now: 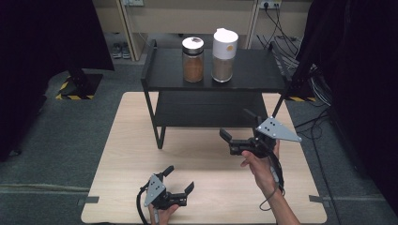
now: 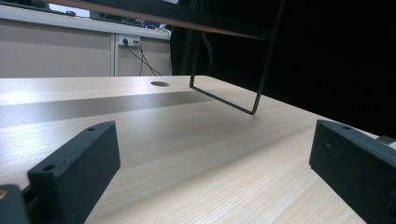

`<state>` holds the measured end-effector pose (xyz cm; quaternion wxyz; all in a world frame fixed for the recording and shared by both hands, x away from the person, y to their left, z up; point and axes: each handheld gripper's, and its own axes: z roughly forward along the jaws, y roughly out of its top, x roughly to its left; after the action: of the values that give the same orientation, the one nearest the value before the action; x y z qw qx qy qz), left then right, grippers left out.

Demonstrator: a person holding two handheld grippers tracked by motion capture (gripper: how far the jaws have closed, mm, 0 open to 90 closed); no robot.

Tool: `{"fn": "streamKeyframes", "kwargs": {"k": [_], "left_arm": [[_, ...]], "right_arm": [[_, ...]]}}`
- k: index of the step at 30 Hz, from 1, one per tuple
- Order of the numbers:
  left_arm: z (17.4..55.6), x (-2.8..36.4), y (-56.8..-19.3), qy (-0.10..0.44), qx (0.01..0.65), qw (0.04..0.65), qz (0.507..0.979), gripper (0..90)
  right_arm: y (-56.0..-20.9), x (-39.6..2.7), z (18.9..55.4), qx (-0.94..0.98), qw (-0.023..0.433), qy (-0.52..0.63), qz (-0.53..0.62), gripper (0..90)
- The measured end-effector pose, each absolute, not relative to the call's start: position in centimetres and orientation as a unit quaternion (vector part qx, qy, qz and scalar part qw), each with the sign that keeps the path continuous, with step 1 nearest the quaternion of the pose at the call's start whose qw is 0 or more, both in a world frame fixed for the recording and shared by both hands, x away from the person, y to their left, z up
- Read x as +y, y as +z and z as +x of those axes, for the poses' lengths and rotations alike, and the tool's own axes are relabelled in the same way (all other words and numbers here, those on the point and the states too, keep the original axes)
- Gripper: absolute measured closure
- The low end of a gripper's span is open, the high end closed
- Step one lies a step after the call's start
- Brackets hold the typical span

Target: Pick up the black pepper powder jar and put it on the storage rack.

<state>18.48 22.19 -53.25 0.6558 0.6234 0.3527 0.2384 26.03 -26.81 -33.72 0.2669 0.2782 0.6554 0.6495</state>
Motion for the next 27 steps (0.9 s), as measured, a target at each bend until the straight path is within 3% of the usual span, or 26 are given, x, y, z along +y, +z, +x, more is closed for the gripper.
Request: {"fn": "streamKeyframes", "kwargs": {"k": [27], "left_arm": [[18.5, 22.2, -53.2, 0.238, 0.353, 0.656, 0.623, 1.3]], "right_arm": [[-38.3, -28.1, 23.3, 0.673, 0.244, 0.637, 0.285, 0.4]]}}
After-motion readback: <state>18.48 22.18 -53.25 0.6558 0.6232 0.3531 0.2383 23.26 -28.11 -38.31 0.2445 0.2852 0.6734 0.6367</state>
